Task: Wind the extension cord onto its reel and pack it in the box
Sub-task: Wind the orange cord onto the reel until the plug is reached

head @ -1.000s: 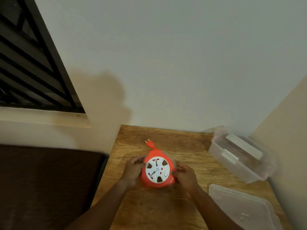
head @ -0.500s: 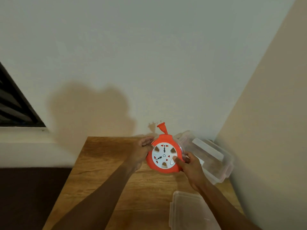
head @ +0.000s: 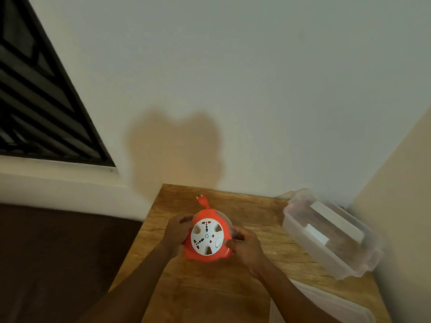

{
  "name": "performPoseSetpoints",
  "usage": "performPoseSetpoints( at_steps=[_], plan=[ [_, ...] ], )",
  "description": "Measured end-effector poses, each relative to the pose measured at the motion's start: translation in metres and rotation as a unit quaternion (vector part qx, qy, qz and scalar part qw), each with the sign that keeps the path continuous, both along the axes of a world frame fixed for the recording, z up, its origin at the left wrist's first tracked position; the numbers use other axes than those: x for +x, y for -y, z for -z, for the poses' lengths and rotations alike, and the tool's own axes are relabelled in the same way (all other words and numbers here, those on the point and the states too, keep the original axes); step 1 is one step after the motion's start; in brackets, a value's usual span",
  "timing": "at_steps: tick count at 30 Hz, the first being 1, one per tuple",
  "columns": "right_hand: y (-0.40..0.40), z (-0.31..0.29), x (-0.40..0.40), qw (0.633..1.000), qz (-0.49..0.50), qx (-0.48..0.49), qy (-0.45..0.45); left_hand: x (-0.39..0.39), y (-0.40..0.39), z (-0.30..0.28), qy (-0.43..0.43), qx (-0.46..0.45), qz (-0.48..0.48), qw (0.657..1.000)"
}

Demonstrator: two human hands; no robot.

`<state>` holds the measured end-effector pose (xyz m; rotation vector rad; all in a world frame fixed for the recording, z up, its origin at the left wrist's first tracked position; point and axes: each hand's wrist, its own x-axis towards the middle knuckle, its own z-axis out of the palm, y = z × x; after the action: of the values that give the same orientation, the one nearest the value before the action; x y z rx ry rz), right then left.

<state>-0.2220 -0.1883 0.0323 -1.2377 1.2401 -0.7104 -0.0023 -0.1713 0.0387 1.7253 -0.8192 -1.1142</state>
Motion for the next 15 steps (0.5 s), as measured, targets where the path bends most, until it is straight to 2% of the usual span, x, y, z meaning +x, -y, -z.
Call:
performPoseSetpoints(
  at_steps=[3,7,15],
  plan=[
    [-0.004,0.008,0.04,0.999,-0.02,0.013,-0.033,0.037,-0.017,0.009,0.014,0.029,0.003,0.999],
    [-0.006,0.02,0.071,0.998,-0.012,0.004,-0.059,0.07,-0.029,0.018,0.066,0.064,0.057,0.994],
    [-0.005,0.04,0.083,0.995,0.029,-0.019,-0.095,0.088,-0.031,0.028,0.13,0.075,0.109,0.983]
  ],
)
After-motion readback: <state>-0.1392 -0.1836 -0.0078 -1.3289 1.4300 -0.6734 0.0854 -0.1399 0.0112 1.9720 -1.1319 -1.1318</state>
